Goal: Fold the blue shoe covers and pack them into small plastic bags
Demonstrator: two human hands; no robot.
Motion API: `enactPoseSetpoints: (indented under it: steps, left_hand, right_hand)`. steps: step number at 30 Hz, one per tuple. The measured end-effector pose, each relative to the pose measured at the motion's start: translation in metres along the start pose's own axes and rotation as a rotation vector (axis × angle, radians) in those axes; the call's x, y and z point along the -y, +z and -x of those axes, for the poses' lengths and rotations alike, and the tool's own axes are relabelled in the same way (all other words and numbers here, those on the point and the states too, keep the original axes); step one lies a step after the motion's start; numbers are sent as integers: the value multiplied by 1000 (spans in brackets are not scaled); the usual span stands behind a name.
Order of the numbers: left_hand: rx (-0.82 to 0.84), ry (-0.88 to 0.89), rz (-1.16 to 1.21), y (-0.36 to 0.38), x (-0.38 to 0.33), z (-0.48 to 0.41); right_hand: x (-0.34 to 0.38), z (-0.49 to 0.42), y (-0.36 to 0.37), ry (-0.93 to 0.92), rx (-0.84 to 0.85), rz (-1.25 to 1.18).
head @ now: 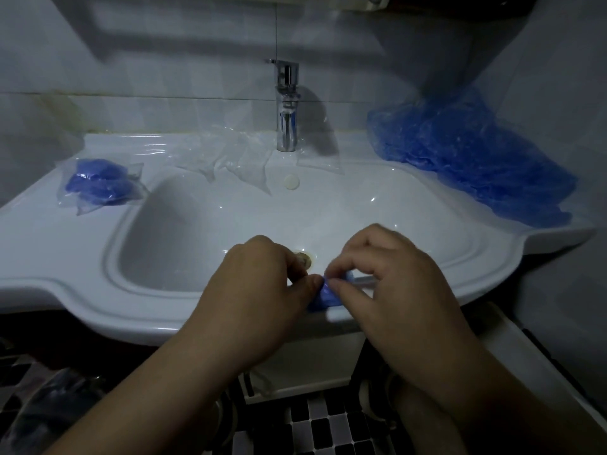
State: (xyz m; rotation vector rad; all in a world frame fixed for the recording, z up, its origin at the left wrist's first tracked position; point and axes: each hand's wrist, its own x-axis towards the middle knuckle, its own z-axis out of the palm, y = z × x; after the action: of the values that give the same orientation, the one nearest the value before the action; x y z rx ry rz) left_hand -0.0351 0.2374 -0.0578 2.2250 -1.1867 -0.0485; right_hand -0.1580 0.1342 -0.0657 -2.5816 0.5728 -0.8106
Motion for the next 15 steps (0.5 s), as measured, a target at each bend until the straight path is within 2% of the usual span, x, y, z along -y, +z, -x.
enactPoseSetpoints:
  steps: [5,9,15]
  left_hand:
    - [-40,-17,16,2,0,-2]
    - [7,24,45,-3,0,-1]
    - [126,132,100,-8,11,-2]
  right_hand:
    - [-6,2,-3,-46,166,-8]
    - [-6,-2,-7,12,177,-100]
    - [-5,-13,-2,41,177,-54]
